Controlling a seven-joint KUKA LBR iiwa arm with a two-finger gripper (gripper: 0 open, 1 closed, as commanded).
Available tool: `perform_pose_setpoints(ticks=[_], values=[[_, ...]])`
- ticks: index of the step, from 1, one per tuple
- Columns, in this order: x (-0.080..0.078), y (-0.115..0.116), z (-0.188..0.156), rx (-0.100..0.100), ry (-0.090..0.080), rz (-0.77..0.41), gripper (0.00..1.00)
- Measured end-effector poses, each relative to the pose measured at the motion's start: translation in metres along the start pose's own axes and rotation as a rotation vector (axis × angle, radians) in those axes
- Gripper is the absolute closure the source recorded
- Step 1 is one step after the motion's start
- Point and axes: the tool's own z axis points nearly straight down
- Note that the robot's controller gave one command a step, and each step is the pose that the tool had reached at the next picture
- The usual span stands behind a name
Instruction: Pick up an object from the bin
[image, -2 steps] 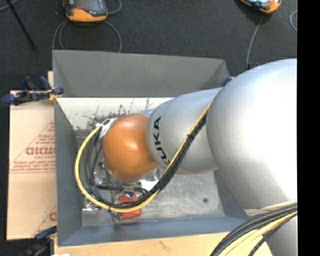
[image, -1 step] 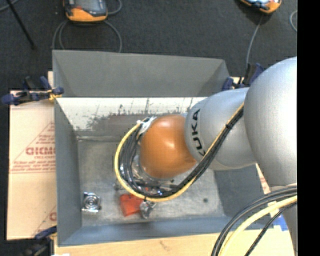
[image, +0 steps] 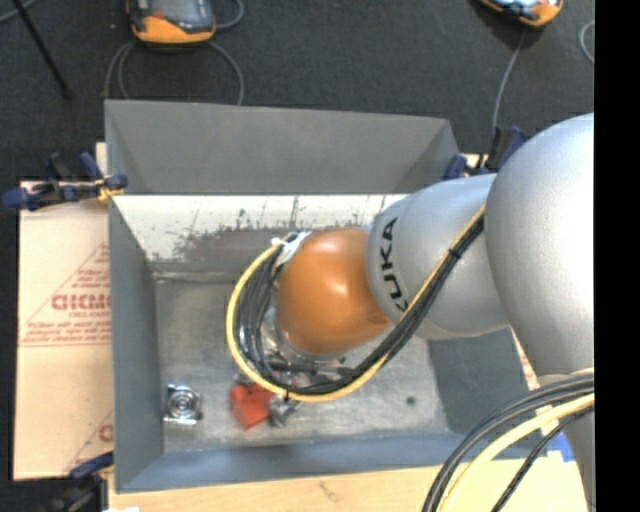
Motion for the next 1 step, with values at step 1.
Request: perform_pose_setpoints(ticks=[1], values=[[-0.0043, -0.0365, -0.1546, 0.001, 0.012, -0.187, 1.00]])
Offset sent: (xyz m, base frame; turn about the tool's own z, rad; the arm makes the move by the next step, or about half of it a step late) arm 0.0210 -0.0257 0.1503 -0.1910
